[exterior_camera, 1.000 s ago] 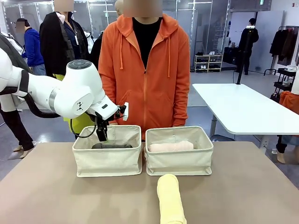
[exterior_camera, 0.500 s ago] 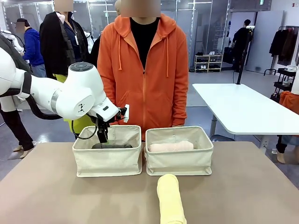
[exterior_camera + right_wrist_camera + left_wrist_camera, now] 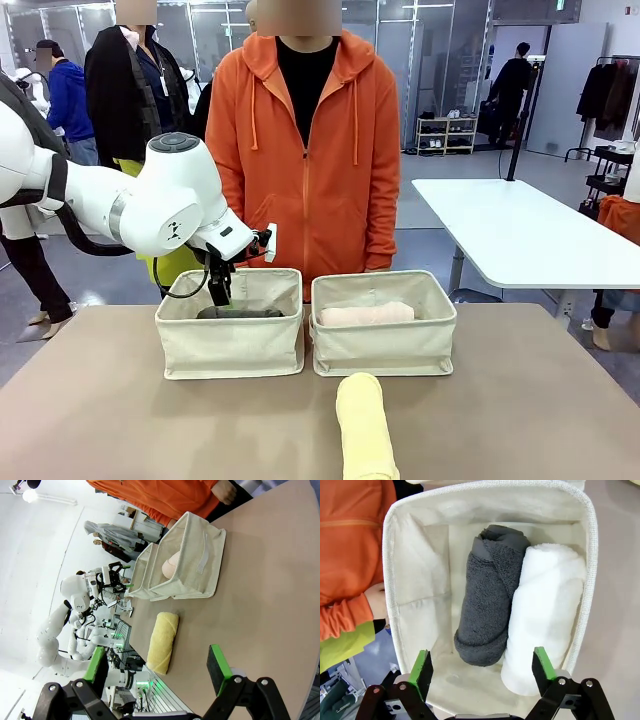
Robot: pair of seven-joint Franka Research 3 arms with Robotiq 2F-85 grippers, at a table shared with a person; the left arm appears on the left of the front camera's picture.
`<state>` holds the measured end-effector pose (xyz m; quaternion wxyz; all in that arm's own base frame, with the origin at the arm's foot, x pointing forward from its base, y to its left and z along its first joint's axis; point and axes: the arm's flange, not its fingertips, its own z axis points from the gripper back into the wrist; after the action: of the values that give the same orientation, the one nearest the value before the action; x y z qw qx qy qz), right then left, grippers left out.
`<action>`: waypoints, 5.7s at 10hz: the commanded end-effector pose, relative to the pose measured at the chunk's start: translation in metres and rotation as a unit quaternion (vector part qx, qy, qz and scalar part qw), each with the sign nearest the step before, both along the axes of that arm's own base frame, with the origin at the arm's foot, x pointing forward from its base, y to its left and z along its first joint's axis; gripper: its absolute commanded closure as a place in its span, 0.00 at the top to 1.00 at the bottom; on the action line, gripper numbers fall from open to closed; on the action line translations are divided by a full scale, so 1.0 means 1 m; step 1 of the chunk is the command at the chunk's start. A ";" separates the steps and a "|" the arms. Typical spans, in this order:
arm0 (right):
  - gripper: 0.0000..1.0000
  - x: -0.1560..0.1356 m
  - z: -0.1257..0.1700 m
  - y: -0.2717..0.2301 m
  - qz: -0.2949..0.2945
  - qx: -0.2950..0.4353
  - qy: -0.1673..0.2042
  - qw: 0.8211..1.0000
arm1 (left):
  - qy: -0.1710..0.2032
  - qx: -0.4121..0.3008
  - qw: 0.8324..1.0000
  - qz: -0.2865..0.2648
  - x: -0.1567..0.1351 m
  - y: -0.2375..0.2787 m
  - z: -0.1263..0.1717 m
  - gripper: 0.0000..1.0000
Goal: Divide the towels into two baskets.
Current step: Pick up one hotel-folded towel from the bottom of the table and place it in the Fabric basket indicated by the person.
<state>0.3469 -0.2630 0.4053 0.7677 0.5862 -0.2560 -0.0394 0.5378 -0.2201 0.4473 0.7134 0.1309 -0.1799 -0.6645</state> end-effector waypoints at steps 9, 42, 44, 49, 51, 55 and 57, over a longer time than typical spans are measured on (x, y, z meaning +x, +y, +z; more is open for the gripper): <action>1.00 -0.002 0.003 0.001 -0.003 -0.003 0.003 1.000 | 0.260 -0.436 0.848 0.151 -0.104 0.209 0.094 1.00; 1.00 0.049 -0.041 0.265 0.179 -0.151 0.076 0.969 | 0.299 -0.621 0.628 0.361 -0.276 0.476 -0.019 1.00; 1.00 0.037 -0.040 0.299 0.131 -0.180 0.075 0.972 | 0.299 -0.621 0.628 0.361 -0.276 0.476 -0.019 1.00; 1.00 0.028 -0.046 0.384 0.083 -0.294 0.082 0.949 | 0.299 -0.621 0.628 0.361 -0.276 0.476 -0.019 1.00; 1.00 0.029 -0.049 0.412 0.107 -0.312 0.086 0.940 | 0.299 -0.621 0.628 0.361 -0.276 0.476 -0.019 1.00; 1.00 0.021 -0.059 0.453 0.158 -0.353 0.092 0.917 | 0.299 -0.621 0.628 0.361 -0.276 0.476 -0.019 1.00; 1.00 0.020 -0.063 0.468 0.165 -0.353 0.082 0.917 | 0.299 -0.621 0.628 0.361 -0.276 0.476 -0.019 1.00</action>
<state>0.3633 0.1937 0.3407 0.9340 0.3158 -0.0857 0.1433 0.2640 0.2552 0.4247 0.8244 -0.4954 -0.2596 -0.0864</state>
